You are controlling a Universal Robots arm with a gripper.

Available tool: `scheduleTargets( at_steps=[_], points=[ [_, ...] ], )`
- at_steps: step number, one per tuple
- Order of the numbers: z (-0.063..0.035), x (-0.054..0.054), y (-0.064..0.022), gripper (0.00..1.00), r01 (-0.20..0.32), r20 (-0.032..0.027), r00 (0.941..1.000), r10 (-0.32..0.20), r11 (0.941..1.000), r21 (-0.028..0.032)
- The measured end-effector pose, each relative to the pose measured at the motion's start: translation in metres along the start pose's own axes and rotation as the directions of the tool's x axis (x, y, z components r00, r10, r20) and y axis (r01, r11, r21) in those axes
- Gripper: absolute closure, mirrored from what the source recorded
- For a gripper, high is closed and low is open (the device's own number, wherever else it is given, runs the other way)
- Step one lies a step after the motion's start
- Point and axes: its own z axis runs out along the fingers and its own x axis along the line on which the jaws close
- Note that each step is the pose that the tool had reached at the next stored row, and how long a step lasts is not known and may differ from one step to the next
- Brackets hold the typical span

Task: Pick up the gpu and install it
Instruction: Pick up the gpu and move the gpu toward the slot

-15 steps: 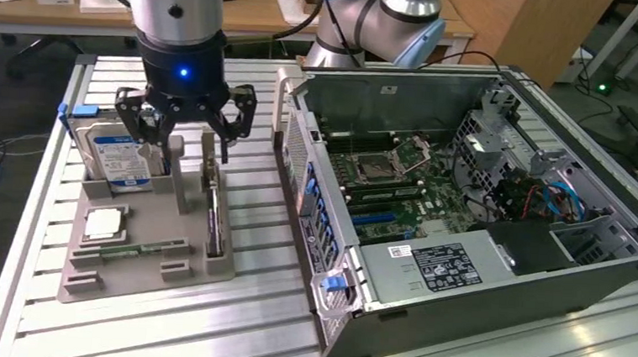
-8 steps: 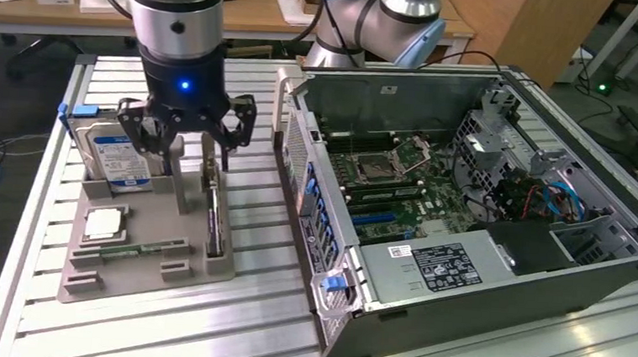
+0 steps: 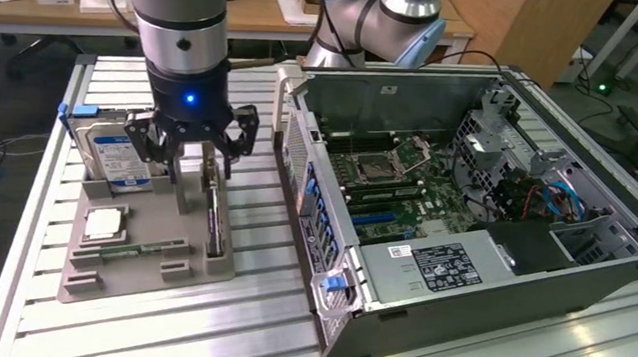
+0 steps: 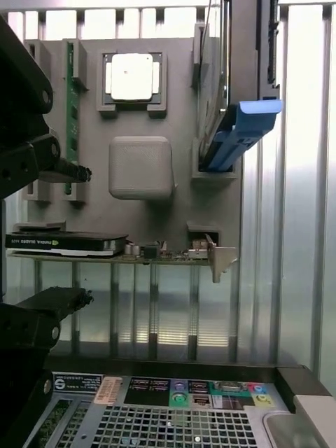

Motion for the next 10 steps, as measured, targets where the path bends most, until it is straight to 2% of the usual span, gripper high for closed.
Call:
scheduleTargets(
  at_steps=[10],
  points=[
    [0.0182,-0.001,-0.0018,0.29,0.000,0.0001,1.0000,0.000,1.0000,-0.0001]
  ],
)
